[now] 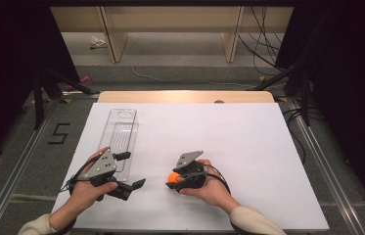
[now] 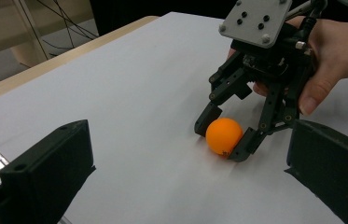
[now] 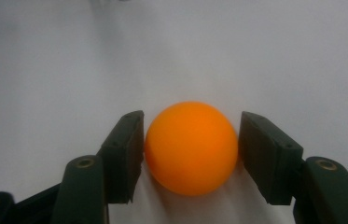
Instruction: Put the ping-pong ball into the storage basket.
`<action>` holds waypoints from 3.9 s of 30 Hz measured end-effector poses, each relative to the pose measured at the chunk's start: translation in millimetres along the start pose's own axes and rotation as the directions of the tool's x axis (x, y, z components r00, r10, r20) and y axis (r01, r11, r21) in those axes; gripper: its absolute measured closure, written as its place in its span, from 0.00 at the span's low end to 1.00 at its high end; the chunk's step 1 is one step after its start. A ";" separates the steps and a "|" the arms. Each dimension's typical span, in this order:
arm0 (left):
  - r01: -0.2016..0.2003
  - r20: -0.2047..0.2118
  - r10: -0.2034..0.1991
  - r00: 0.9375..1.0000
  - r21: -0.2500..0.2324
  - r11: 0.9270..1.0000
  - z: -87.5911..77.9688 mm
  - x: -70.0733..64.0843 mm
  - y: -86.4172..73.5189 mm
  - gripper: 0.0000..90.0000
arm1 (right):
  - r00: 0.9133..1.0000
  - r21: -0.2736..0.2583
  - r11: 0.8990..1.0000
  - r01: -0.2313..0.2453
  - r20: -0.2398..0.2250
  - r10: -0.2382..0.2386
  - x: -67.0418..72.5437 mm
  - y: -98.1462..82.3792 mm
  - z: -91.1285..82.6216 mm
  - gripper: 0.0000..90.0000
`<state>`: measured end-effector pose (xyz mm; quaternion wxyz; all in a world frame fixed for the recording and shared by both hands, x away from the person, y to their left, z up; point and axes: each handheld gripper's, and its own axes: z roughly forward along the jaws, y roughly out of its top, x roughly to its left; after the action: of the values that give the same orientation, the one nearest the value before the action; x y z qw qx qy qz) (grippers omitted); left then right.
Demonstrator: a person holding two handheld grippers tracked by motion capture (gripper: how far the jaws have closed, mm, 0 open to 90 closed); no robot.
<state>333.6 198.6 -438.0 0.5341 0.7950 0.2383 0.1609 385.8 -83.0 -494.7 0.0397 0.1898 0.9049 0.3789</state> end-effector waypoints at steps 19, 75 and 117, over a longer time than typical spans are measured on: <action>0.000 0.000 0.000 1.000 -0.001 1.000 -0.1 0.0 0.1 0.00 | 1.000 -0.004 1.000 0.015 -0.004 -0.015 1.1 1.9 -1.9 0.57; 0.002 0.002 -0.002 1.000 -0.006 1.000 -0.5 0.3 -0.1 0.00 | 1.000 -0.079 0.997 0.008 0.013 -0.007 -0.4 13.6 -17.1 0.57; -0.001 0.004 0.001 1.000 -0.006 1.000 -1.1 -0.1 0.5 0.00 | 0.999 -0.180 0.984 0.001 0.054 0.009 -7.6 33.7 -36.5 0.57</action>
<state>333.1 199.3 -437.1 0.5370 0.7938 0.2364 0.1600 395.6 -88.7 -445.7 0.0805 0.1975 0.8653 0.4537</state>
